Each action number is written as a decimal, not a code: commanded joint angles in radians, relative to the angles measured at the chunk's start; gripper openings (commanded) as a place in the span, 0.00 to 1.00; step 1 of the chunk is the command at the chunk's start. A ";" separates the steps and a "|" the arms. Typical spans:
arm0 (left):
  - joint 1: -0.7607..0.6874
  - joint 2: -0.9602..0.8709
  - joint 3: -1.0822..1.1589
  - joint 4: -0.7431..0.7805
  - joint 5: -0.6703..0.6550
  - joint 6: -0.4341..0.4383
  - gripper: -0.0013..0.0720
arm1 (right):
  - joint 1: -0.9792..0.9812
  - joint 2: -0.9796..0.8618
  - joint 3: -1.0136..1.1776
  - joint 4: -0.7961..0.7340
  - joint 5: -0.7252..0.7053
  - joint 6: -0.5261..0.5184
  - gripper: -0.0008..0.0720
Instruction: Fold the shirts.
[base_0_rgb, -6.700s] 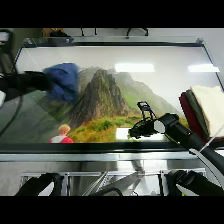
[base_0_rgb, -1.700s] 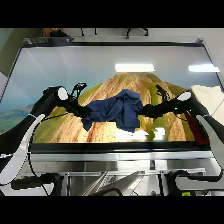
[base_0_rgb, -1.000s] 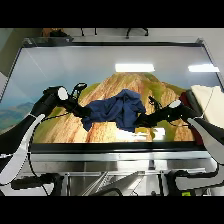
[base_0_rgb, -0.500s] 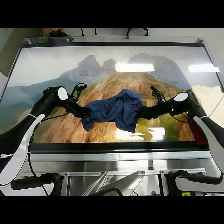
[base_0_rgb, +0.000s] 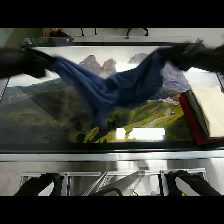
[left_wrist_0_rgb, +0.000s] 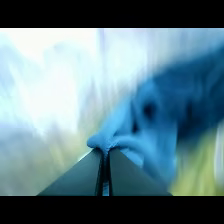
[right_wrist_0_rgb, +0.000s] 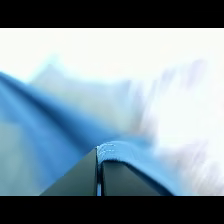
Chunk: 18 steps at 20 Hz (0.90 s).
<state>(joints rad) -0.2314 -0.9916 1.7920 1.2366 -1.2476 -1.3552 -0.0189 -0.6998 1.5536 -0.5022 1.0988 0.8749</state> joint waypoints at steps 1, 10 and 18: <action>0.045 0.151 0.341 0.002 0.014 0.003 0.03 | -0.010 0.111 0.286 -0.121 -0.082 -0.056 0.03; 0.271 0.150 -0.085 0.095 0.080 0.005 0.03 | -0.023 -0.062 0.268 -0.418 0.080 0.088 0.03; 0.296 -0.428 -0.462 0.002 0.187 0.058 0.04 | -0.015 -0.605 -0.123 -0.355 -0.114 0.091 0.04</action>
<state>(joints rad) 0.0574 -1.2312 1.4422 1.2957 -1.1252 -1.3296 -0.0387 -1.1198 1.5063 -0.8974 1.0760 0.9581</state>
